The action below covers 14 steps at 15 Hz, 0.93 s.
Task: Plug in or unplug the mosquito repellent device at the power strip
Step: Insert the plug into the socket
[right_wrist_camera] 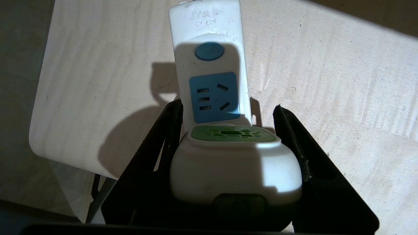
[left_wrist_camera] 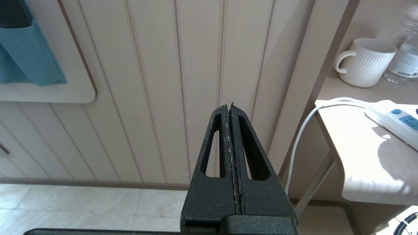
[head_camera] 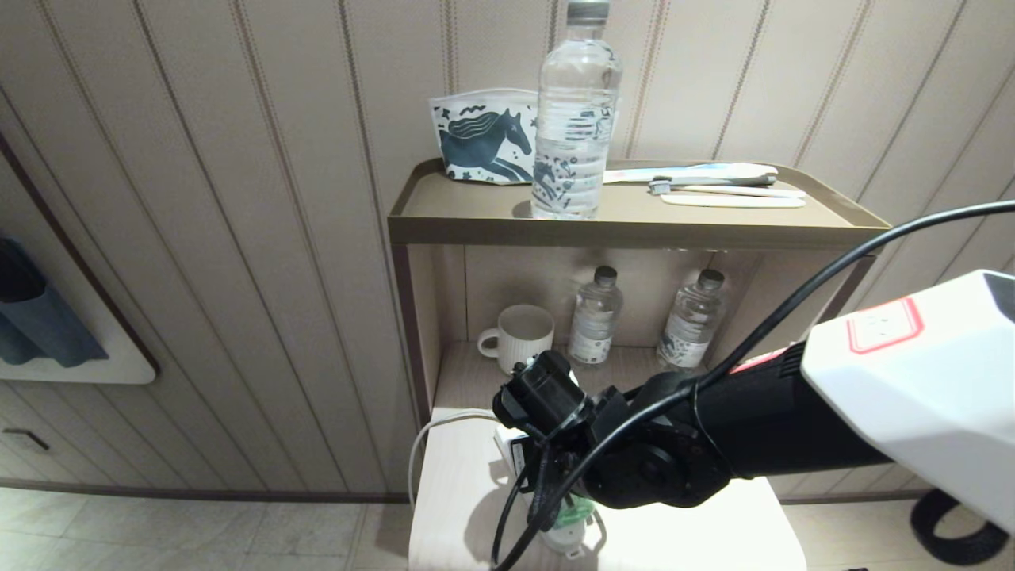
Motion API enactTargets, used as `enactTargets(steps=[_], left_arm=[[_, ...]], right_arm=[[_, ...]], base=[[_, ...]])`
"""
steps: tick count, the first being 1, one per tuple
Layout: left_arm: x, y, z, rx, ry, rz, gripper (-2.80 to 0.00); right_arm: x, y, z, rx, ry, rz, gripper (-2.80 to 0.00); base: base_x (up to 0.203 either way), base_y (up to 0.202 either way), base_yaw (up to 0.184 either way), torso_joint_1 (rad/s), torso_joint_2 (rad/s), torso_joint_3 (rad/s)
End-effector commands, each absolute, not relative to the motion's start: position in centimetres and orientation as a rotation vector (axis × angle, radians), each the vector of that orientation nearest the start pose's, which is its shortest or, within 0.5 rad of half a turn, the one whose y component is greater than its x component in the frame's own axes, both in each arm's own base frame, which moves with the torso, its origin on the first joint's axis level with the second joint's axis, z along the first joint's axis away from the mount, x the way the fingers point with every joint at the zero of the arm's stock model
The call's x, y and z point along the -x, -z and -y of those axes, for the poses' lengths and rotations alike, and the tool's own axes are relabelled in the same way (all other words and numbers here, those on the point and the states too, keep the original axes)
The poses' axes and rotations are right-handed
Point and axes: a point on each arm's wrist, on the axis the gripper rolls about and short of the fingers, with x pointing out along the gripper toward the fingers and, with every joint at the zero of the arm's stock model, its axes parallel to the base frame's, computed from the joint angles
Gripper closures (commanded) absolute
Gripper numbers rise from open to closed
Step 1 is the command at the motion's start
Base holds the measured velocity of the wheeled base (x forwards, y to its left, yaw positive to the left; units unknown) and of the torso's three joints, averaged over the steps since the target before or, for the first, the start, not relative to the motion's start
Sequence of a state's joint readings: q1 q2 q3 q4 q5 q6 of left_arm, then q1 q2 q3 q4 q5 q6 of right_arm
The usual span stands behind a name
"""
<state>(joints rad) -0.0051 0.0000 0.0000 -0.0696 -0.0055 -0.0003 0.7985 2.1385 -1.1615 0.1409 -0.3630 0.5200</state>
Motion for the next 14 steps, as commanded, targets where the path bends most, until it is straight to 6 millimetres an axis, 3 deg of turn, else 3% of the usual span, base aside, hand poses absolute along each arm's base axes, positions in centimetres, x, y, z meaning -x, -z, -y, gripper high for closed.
enactTargets(steps=[1,9,14], left_arm=[[2.3,-8.3,0.0,0.002,0.009,0.071,0.0],[2.3,-8.3,0.0,0.001,0.011,0.071,0.0],[2.3,-8.3,0.0,0.001,0.01,0.071,0.0]], right_arm=[[-26.4,-5.2,-25.9,0.168,-0.131,-1.015,0.0],[-27.2,-4.9,-26.1,0.252,-0.094,-1.141,0.0],[-27.1,-7.1,-25.9,0.209,-0.104,-1.094,0.0]], base=[[0.0,0.0,0.0,0.0,0.0,0.0],[0.0,0.0,0.0,0.004,0.0,0.0],[0.0,0.0,0.0,0.0,0.0,0.0]])
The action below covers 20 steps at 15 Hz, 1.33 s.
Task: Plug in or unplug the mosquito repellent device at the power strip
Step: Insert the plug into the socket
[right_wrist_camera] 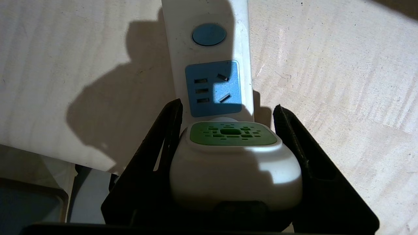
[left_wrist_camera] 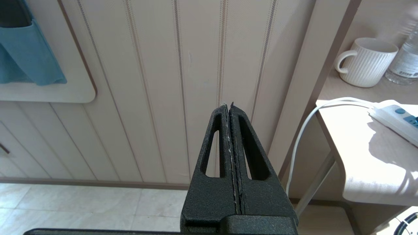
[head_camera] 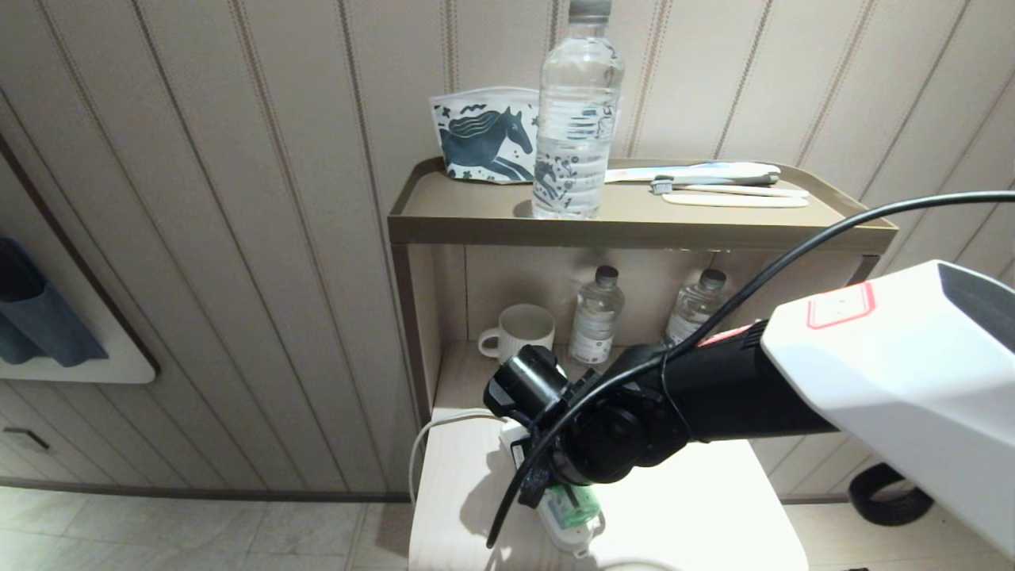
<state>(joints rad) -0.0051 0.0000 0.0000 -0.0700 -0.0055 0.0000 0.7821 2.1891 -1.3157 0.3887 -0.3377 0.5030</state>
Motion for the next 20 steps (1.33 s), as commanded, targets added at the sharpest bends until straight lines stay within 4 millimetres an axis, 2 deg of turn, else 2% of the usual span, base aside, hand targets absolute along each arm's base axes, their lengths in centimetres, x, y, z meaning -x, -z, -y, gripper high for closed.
enactTargets(steps=[1,15,16,20], left_arm=[[2.3,-8.3,0.0,0.0,0.012,0.071,0.0],[2.3,-8.3,0.0,0.001,0.01,0.071,0.0],[2.3,-8.3,0.0,0.001,0.011,0.071,0.0],[2.3,-8.3,0.0,0.001,0.012,0.071,0.0]], right_arm=[[-27.1,-7.5,-25.9,0.2,-0.106,-1.085,0.0],[-27.1,-8.8,-25.9,0.214,-0.1,-1.156,0.0],[-27.1,-9.0,-25.9,0.212,-0.096,-1.166,-2.8],[-27.3,-9.2,-26.2,0.189,-0.119,-1.171,-2.8]], base=[[0.0,0.0,0.0,0.0,0.0,0.0],[0.0,0.0,0.0,0.0,0.0,0.0],[0.0,0.0,0.0,0.0,0.0,0.0],[0.0,0.0,0.0,0.0,0.0,0.0]])
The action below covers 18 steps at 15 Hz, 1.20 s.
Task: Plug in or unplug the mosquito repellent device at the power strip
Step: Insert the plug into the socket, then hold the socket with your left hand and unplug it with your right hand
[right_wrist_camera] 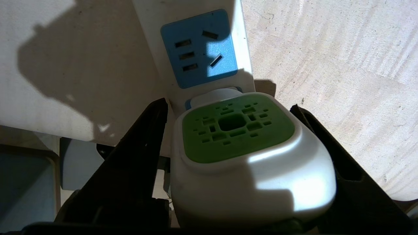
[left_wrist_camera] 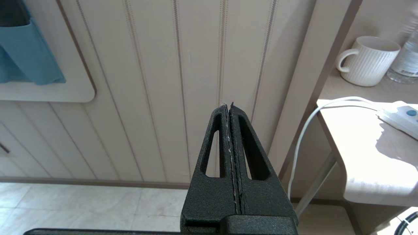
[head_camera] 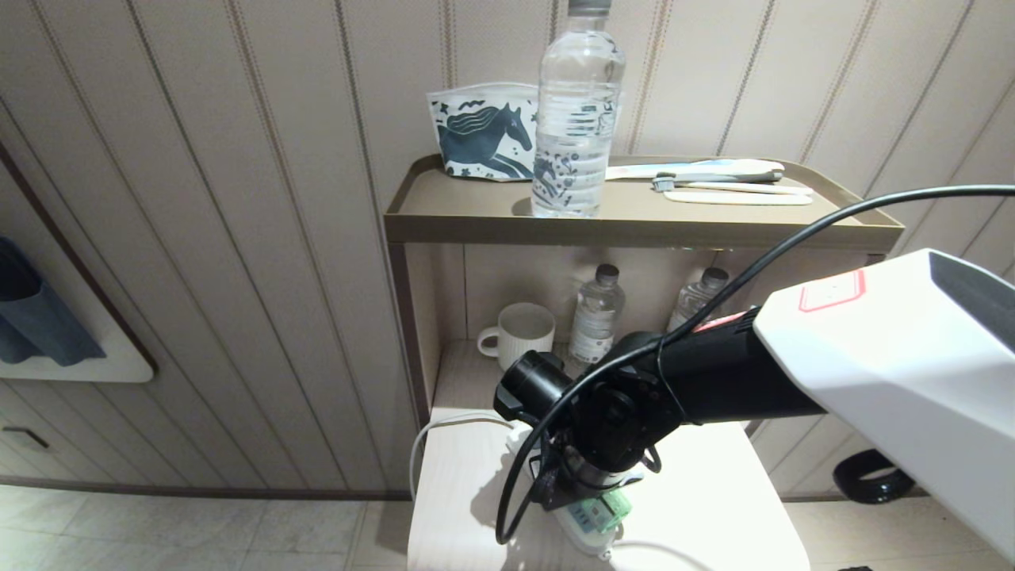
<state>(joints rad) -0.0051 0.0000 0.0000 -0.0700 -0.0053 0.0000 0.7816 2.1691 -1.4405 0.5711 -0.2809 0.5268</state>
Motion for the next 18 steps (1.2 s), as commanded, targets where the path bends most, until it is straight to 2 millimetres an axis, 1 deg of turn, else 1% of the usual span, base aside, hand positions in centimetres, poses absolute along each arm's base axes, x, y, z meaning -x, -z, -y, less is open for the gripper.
enactTargets(steps=[1,4,6,11,15,16,17,18], left_arm=[[2.3,-8.3,0.0,0.0,0.011,0.071,0.0],[2.3,-8.3,0.0,0.0,0.012,0.071,0.0],[2.3,-8.3,0.0,0.0,0.012,0.071,0.0],[2.3,-8.3,0.0,0.0,0.011,0.071,0.0],[2.3,-8.3,0.0,0.001,0.011,0.071,0.0],[2.3,-8.3,0.0,0.0,0.01,0.071,0.0],[2.3,-8.3,0.0,0.0,0.011,0.071,0.0],[2.3,-8.3,0.0,0.0,0.01,0.071,0.0]], right_arm=[[-27.3,-9.3,-26.2,0.187,-0.119,-1.17,-2.8],[-27.4,-9.6,-26.3,0.178,-0.124,-1.161,-2.8],[-27.8,-10.6,-26.7,0.157,-0.133,-1.136,-2.8],[-28.6,-14.5,-26.2,0.137,-0.115,-1.129,-2.8],[-27.9,-16.6,-25.3,0.131,-0.116,-1.114,-2.8],[-27.5,-17.4,-24.9,0.131,-0.114,-1.116,-2.8],[-27.0,-18.7,-24.4,0.128,-0.117,-1.114,-2.8],[-26.4,-20.1,-23.9,0.12,-0.125,-1.11,0.0]], base=[[0.0,0.0,0.0,0.0,0.0,0.0],[0.0,0.0,0.0,0.0,0.0,0.0],[0.0,0.0,0.0,0.0,0.0,0.0],[0.0,0.0,0.0,0.0,0.0,0.0],[0.0,0.0,0.0,0.0,0.0,0.0],[0.0,0.0,0.0,0.0,0.0,0.0],[0.0,0.0,0.0,0.0,0.0,0.0],[0.0,0.0,0.0,0.0,0.0,0.0]])
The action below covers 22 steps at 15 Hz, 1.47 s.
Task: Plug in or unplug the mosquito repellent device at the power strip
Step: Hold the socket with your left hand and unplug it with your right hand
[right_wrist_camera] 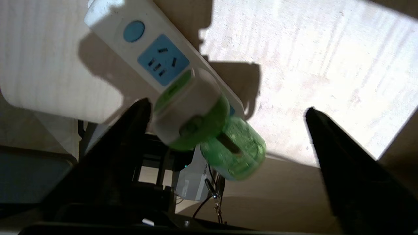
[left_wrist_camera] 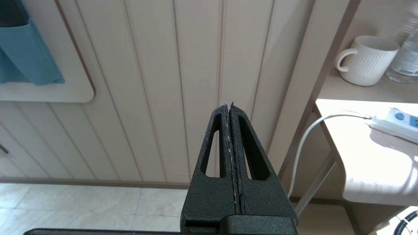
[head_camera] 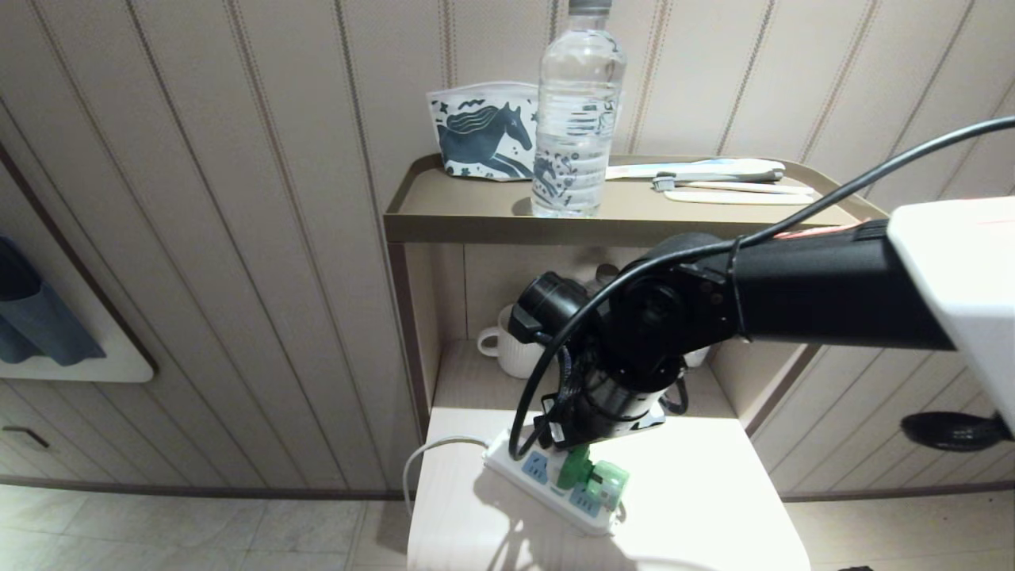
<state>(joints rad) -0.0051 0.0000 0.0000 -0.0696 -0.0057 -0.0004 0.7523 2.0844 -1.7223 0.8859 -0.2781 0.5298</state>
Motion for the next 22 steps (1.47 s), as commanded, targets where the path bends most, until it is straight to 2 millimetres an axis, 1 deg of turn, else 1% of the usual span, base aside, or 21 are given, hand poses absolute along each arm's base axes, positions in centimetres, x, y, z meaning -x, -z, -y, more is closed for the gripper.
enactTargets(steps=[1,3,6,8,11,12,13,14,15,17,18,20,21,22], left_arm=[[2.3,-8.3,0.0,0.0,0.012,0.071,0.0],[2.3,-8.3,0.0,0.0,0.011,0.071,0.0],[2.3,-8.3,0.0,0.001,0.011,0.071,0.0],[2.3,-8.3,0.0,0.0,0.01,0.071,0.0],[2.3,-8.3,0.0,0.0,0.012,0.071,0.0],[2.3,-8.3,0.0,0.001,0.011,0.071,0.0],[2.3,-8.3,0.0,0.001,0.011,0.071,0.0],[2.3,-8.3,0.0,0.0,0.01,0.071,0.0],[2.3,-8.3,0.0,0.0,0.011,0.071,0.0],[2.3,-8.3,0.0,0.0,0.012,0.071,0.0],[2.3,-8.3,0.0,0.0,0.012,0.071,0.0],[2.3,-8.3,0.0,0.0,0.01,0.071,0.0],[2.3,-8.3,0.0,0.0,0.012,0.071,0.0],[2.3,-8.3,0.0,0.0,0.011,0.071,0.0]], right_arm=[[-26.0,-21.4,-23.6,0.098,-0.151,-1.119,0.0],[-24.8,-23.8,-22.7,0.06,-0.21,-1.151,0.0],[-23.3,-26.4,-21.5,0.012,-0.223,-1.103,0.0],[-21.9,-28.0,-20.1,-0.012,-0.232,-1.062,0.0],[-18.3,-31.7,-17.0,-0.032,-0.205,-0.92,0.0],[-16.4,-33.0,-15.7,-0.024,-0.194,-0.87,0.0],[-14.2,-33.8,-14.5,-0.003,-0.193,-0.825,0.0],[-12.5,-33.8,-13.8,0.032,-0.186,-0.793,0.0],[-10.8,-33.0,-13.2,0.086,-0.14,-0.753,0.0],[-8.7,-31.3,-11.5,0.112,-0.012,-0.671,0.0],[-7.8,-30.7,-10.3,0.098,0.003,-0.646,0.0],[-6.8,-29.0,-8.6,0.095,0.031,-0.614,0.0],[-6.4,-28.0,-7.7,0.115,0.092,-0.559,0.0],[-6.5,-27.0,-6.8,0.133,0.191,-0.506,0.0]], base=[[0.0,0.0,0.0,0.0,0.0,0.0],[0.0,0.0,0.0,0.0,0.0,0.0],[0.0,0.0,0.0,0.0,0.0,0.0],[0.0,0.0,0.0,0.0,0.0,0.0],[0.0,0.0,0.0,0.0,0.0,0.0],[0.0,0.0,0.0,0.0,0.0,0.0],[0.0,0.0,0.0,0.0,0.0,0.0],[0.0,0.0,0.0,0.0,0.0,0.0],[0.0,0.0,0.0,0.0,0.0,0.0],[0.0,0.0,0.0,0.0,0.0,0.0],[0.0,0.0,0.0,0.0,0.0,0.0],[0.0,0.0,0.0,0.0,0.0,0.0],[0.0,0.0,0.0,0.0,0.0,0.0],[0.0,0.0,0.0,0.0,0.0,0.0]])
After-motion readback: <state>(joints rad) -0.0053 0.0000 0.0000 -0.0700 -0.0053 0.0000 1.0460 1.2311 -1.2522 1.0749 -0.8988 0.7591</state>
